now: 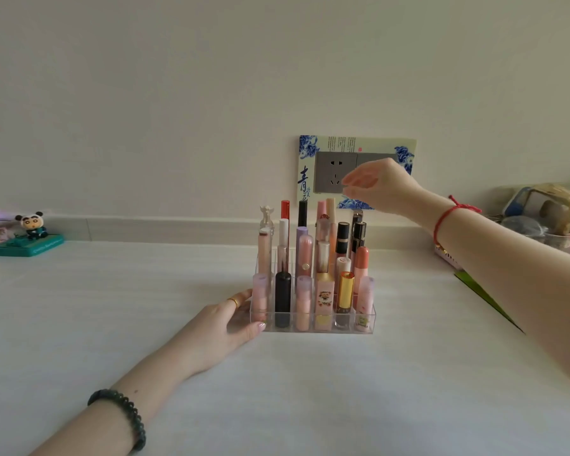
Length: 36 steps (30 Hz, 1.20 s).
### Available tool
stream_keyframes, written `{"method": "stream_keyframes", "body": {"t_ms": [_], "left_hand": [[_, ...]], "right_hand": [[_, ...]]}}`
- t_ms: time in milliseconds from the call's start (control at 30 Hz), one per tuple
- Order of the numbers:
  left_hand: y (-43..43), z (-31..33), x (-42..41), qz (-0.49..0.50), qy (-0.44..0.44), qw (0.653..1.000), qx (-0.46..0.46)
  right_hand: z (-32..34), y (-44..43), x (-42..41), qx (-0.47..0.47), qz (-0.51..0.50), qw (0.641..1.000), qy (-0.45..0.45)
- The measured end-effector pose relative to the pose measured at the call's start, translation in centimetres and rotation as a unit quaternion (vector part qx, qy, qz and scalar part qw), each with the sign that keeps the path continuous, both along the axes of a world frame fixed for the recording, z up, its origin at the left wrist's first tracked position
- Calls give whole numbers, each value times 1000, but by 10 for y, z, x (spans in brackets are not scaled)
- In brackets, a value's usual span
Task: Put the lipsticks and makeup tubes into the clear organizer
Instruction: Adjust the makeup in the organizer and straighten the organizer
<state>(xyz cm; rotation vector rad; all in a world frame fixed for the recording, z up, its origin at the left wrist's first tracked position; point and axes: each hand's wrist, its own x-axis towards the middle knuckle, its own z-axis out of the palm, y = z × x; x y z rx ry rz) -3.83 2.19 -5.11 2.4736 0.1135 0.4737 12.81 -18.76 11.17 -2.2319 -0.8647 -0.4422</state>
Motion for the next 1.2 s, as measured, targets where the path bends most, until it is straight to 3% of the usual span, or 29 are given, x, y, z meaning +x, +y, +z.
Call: {"method": "stream_keyframes", "body": {"t_ms": [133, 300, 1200], "left_hand": [[2, -1, 1, -3, -9, 1000, 1], [4, -3, 1, -10, -6, 1000, -6], [1, 1, 0, -9, 7, 1000, -15]], "right_hand": [[5, 18, 6, -98, 20, 995, -1], [5, 29, 9, -137, 41, 990, 19], [7, 13, -1, -114, 57, 992, 10]]}}
